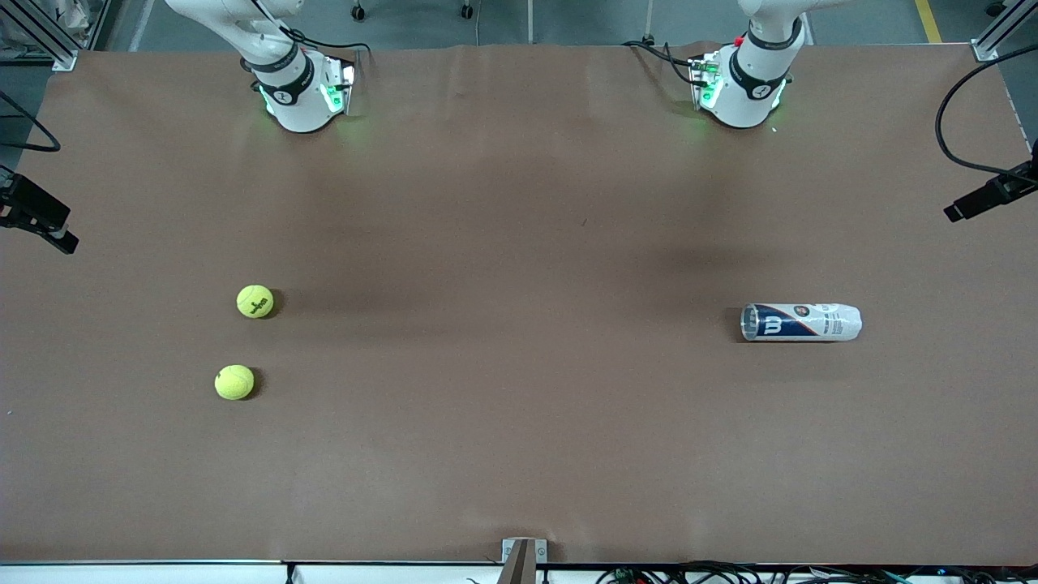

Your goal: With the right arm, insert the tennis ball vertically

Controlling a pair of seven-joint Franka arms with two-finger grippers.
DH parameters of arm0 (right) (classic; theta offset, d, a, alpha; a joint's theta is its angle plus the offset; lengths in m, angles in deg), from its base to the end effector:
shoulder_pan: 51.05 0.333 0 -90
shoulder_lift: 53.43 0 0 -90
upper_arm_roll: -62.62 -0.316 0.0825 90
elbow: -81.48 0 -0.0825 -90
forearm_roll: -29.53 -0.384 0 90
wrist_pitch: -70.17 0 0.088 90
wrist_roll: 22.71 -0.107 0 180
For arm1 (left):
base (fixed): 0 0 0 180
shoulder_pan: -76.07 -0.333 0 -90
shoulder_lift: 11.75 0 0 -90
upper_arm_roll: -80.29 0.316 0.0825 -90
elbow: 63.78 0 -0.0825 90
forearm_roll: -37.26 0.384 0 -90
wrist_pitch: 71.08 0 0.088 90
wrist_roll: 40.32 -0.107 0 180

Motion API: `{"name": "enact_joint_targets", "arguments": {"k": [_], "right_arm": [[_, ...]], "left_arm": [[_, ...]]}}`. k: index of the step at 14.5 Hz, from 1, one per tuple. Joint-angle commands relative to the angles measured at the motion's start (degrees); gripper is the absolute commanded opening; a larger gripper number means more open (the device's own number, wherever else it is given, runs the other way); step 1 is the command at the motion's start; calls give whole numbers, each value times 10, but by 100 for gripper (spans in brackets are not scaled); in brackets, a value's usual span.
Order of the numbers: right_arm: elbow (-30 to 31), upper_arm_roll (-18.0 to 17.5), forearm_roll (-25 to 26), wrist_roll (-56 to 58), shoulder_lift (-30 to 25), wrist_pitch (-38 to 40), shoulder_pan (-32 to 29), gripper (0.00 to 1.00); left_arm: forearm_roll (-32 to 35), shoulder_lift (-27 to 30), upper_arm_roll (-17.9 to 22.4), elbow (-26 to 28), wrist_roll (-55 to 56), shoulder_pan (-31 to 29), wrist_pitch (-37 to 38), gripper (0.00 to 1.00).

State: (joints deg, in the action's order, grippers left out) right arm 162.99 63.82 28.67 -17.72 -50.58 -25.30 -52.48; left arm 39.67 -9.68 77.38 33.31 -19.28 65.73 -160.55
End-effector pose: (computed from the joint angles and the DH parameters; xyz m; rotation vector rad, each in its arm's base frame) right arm 0.5786 -0.0247 0.6763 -3.1250 -0.0646 -0.3048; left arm 0.5330 0.0736 0.5854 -2.9893 -0.7559 0.1405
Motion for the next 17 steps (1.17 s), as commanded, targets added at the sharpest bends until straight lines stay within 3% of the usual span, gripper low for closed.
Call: {"name": "enact_joint_targets", "arguments": {"k": [1,5,10,13,17], "right_arm": [[-3,-9,9,-7,0,2,-10,100],[-2,-8,9,-7,25,0,-26,100],[-2,-9,2,-2,85,-65,-35,100],[-2,-10,0,-5,151,-73,-30,100],[-2,-12,-2,-3,217,-114,-23,100]], "left_arm": [[20,12,-4,46,94,1,-41,100],[63,13,-5,114,201,1,-105,100],[120,1,-8,224,367,4,-257,100],[129,-52,-16,230,477,11,-301,100],[252,-147,-63,227,684,12,-349,100]]}}
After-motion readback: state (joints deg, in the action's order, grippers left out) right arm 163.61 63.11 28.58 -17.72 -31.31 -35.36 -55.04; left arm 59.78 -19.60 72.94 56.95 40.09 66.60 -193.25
